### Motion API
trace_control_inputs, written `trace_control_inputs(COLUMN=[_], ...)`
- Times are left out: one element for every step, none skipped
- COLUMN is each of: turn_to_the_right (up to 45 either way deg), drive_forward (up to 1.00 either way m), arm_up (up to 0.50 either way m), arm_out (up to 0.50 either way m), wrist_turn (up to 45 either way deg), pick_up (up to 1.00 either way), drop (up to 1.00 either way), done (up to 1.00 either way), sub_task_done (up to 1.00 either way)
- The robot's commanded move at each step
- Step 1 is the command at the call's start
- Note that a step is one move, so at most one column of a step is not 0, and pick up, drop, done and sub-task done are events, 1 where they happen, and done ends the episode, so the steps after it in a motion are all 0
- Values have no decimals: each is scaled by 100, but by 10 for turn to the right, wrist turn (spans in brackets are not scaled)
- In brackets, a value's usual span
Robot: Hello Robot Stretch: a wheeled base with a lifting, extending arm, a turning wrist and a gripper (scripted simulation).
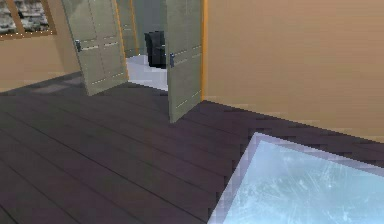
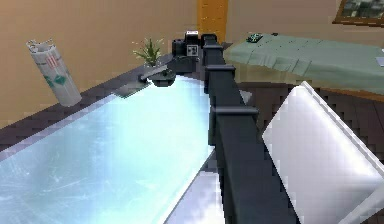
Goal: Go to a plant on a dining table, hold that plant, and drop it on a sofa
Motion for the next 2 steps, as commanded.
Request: trace_control_inputs(turn_to_the_right=[0,0], drive_forward=[0,0], arm_up=[0,0], arm_out=[0,0], wrist_turn=[-450,-450], pick_up=[0,0], drop=[0,0], done=[0,0], sub_task_done=[0,0])
